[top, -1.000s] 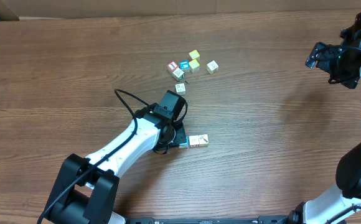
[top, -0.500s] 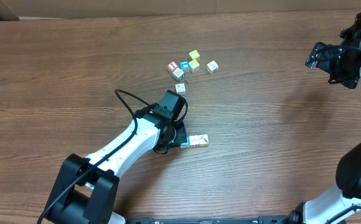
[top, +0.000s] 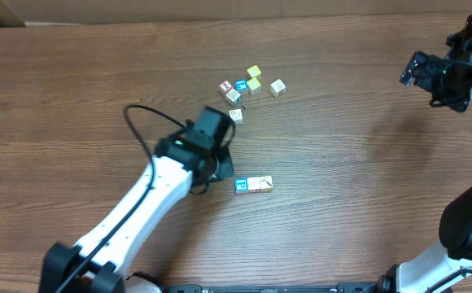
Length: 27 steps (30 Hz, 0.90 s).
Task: Flip 3 blocks
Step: 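Bring the right gripper toward the front blocks beside the left gripper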
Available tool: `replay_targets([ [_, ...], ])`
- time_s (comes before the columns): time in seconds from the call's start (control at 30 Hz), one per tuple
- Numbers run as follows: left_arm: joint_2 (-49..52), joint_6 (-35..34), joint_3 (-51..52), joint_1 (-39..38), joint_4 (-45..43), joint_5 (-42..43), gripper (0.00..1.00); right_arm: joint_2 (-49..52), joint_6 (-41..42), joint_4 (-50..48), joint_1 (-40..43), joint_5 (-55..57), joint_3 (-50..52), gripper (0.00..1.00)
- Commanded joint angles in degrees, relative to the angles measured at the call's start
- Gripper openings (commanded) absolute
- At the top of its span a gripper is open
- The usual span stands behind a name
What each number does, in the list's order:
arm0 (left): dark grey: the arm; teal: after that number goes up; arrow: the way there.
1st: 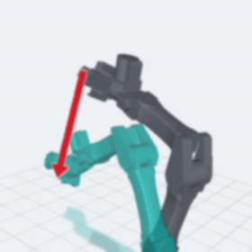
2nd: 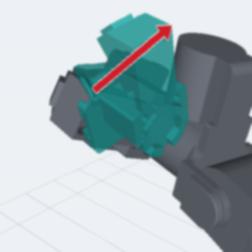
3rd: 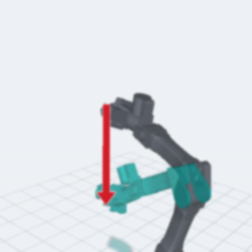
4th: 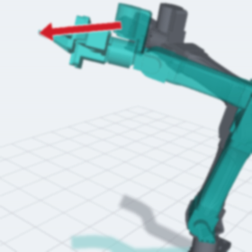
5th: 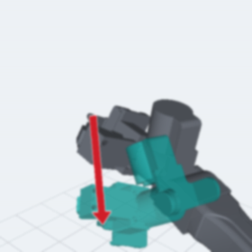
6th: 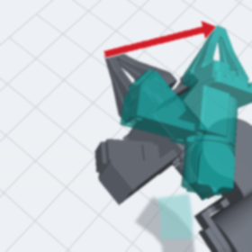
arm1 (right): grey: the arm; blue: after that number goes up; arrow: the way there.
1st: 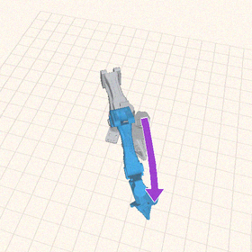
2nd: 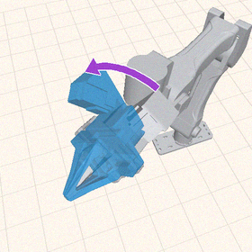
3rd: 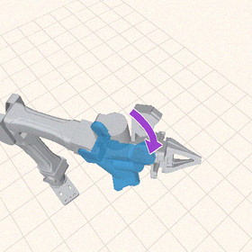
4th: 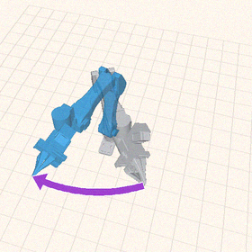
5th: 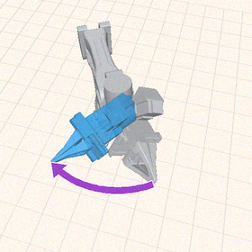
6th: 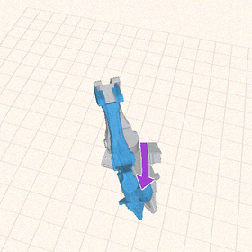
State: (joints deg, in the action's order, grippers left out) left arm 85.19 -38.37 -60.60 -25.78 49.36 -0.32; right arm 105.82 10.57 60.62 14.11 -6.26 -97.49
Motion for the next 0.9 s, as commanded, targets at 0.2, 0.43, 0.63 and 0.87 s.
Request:
replay_targets([
  [0.2,-1.57,8.87,-3.37,8.66,4.50,10.08,0.04,0.02,1.11,7.65,-0.44,-24.87,-0.35,0.04],
  [0.43,-1.57,8.81,-3.30,8.50,6.43,10.05,0.04,0.00,-9.86,22.53,-8.00,-25.44,2.38,0.04],
  [0.63,-1.57,8.81,-3.26,8.48,10.51,6.67,0.04,0.00,-7.10,16.74,-17.86,-24.92,16.26,0.04],
  [0.87,-1.57,8.79,-0.83,8.50,11.30,1.42,0.04,-2.75,3.04,8.13,-25.66,-17.49,27.32,0.04],
])
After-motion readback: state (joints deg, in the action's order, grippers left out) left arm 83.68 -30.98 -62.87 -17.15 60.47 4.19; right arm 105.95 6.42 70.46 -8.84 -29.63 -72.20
